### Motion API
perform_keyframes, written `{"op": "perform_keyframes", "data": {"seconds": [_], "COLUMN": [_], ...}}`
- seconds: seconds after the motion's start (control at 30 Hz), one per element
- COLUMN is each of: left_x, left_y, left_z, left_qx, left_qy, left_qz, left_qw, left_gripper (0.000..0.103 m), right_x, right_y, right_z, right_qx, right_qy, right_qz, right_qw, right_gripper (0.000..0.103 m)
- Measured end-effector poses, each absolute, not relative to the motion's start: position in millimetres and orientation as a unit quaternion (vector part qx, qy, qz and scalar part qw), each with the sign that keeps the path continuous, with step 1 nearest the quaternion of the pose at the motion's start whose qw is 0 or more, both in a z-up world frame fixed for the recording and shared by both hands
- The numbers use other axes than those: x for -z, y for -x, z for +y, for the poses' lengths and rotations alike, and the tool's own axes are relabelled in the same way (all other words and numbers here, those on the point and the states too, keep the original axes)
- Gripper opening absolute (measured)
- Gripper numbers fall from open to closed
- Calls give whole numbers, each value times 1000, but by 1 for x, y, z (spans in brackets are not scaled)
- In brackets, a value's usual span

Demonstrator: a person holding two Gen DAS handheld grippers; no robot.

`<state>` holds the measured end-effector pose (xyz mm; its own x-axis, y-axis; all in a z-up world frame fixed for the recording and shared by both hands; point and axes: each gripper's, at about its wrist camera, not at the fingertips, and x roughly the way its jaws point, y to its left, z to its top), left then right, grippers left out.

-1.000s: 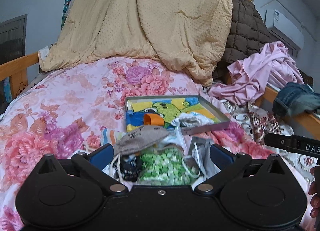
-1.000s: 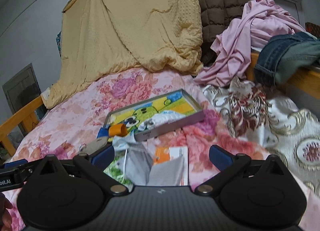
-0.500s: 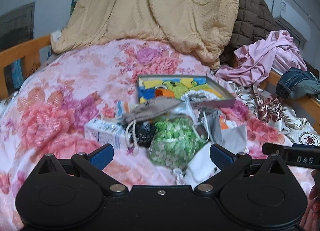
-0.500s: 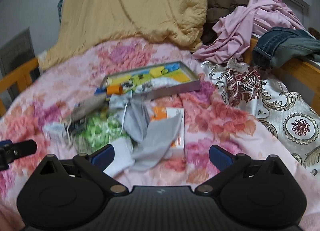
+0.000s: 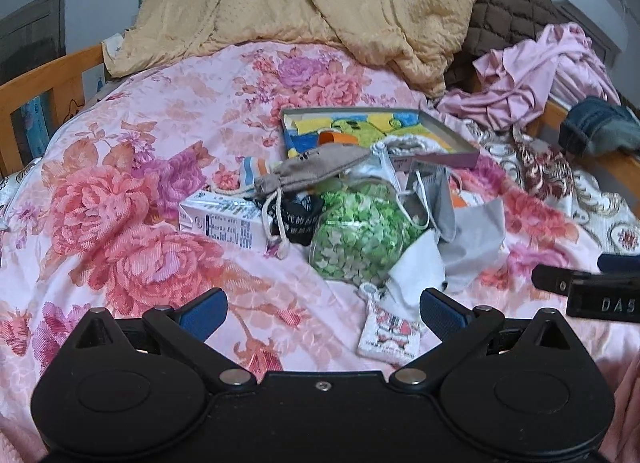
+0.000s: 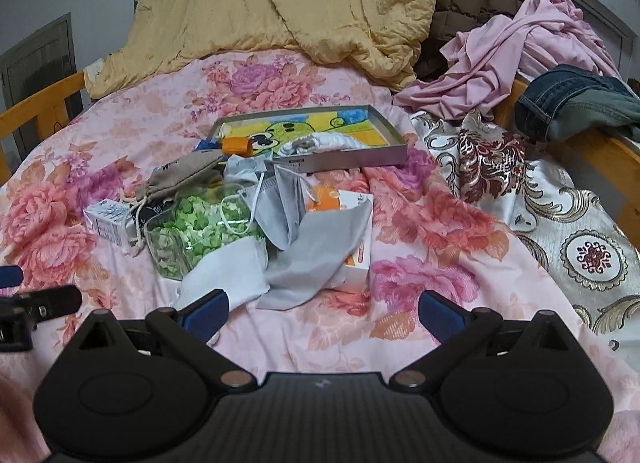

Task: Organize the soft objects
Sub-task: 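Move both tools back toward the cartoon snack packet on the bedspread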

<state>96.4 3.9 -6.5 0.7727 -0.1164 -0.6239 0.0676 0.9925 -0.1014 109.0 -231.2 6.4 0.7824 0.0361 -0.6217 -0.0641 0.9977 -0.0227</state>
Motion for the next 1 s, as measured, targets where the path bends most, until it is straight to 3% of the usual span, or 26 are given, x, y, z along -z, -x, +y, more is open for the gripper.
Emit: {"op": "perform_keyframes", "data": {"seconds": [1.0], "left_x": [35], "left_y": [-103], "left_z": [-24], "left_qx": [109], "left_qy": [-13], "left_qz": [401], "left_qw": [909], "left_gripper": [102], "right_x": [12], "right_y": [-144], "right_z": [-232], "right_qx": [-79], "right_qy": [-19], "right_qz": [435], "right_qw": [897], "right_gripper": [103]}}
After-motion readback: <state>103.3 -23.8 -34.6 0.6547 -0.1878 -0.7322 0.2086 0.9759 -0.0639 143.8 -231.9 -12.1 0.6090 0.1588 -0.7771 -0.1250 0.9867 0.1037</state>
